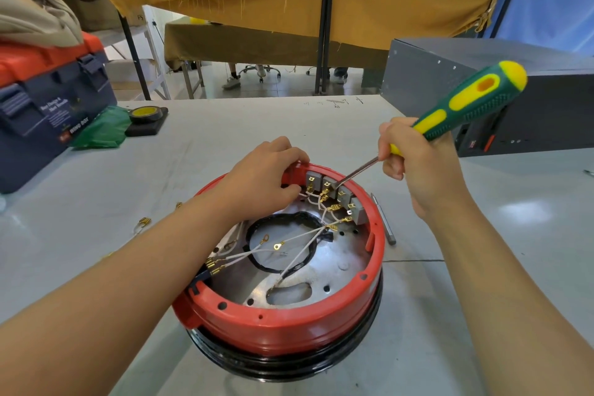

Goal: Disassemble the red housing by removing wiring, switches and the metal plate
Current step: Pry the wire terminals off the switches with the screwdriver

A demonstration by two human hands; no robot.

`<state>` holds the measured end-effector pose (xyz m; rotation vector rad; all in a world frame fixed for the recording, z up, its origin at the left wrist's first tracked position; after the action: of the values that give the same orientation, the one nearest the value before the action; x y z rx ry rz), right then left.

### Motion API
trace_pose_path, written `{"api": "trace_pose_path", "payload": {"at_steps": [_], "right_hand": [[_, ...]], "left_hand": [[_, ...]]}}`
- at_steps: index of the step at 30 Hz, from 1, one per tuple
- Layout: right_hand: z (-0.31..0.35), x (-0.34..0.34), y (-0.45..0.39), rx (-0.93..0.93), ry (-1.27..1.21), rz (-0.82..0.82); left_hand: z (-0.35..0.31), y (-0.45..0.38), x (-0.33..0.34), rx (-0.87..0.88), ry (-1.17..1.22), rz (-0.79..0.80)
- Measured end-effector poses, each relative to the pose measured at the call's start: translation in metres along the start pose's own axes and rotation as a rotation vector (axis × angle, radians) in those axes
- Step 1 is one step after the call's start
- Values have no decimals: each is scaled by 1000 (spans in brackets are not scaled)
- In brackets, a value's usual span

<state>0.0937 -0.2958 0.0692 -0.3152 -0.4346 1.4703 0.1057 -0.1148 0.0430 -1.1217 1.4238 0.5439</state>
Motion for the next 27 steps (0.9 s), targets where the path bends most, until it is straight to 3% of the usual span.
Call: {"api": "trace_pose_path", "payload": {"at_steps": [8,13,27], "right_hand": [[-15,-8,5,89,-112,-61],[-15,4,9,60,-47,-2],[-2,-15,7,5,-124,-76]], "left_hand": [[-1,0,0,-7,-4,5],[-1,0,-1,-8,-3,3],[0,0,0,-9,-7,3]]}}
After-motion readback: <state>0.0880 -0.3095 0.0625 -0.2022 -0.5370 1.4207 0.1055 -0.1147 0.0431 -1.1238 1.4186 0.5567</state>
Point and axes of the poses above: each hand's wrist, its own y-axis away from the middle knuckle, its own x-axis out of the palm, z = x × y, the point moved 7 cm from there along -y, towards the middle knuckle, and after that the axes turned 5 degrees about -y, right-handed, at the moved point
